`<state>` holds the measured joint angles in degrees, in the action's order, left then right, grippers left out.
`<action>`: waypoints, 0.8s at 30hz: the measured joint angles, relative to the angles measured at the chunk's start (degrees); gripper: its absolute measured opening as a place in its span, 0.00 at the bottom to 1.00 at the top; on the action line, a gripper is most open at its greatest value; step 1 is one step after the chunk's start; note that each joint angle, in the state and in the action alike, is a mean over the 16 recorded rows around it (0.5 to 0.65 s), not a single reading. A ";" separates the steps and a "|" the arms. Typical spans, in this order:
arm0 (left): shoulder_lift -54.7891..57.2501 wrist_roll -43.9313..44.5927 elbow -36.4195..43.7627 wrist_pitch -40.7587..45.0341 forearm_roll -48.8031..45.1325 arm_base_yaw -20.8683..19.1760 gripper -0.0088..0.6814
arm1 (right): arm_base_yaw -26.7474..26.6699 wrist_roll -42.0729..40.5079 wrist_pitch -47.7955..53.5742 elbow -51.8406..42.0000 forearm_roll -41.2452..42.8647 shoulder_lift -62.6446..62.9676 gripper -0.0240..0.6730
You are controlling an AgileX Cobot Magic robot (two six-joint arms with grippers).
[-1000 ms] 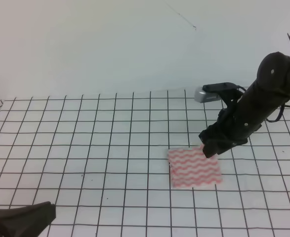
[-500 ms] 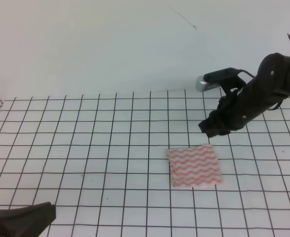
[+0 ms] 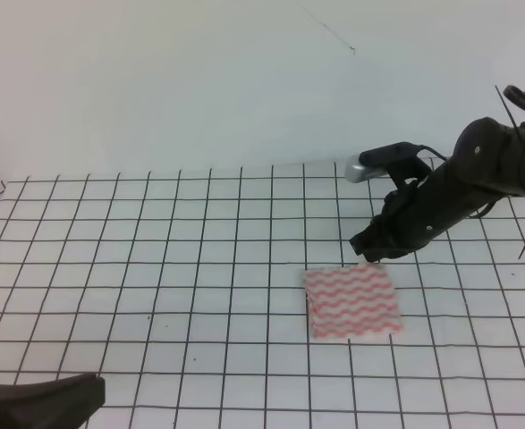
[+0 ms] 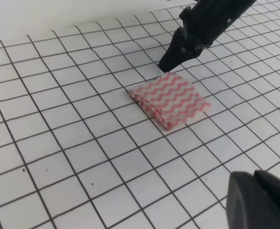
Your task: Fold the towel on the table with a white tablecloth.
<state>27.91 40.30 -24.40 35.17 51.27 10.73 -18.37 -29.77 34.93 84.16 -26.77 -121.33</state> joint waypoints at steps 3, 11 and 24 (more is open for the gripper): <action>0.00 0.04 0.00 0.07 0.00 0.00 0.01 | 0.00 -0.82 0.58 -0.02 -0.69 -0.20 0.03; 0.00 0.07 0.00 0.08 0.00 0.00 0.01 | 0.00 -0.56 3.47 -0.02 0.06 -0.20 0.03; 0.00 0.00 0.00 0.01 -0.11 0.00 0.01 | 0.00 0.79 2.15 -0.02 3.58 4.65 0.03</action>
<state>27.91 40.29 -24.40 35.18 51.16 10.73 -18.37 -28.98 37.08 84.14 -23.19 -116.67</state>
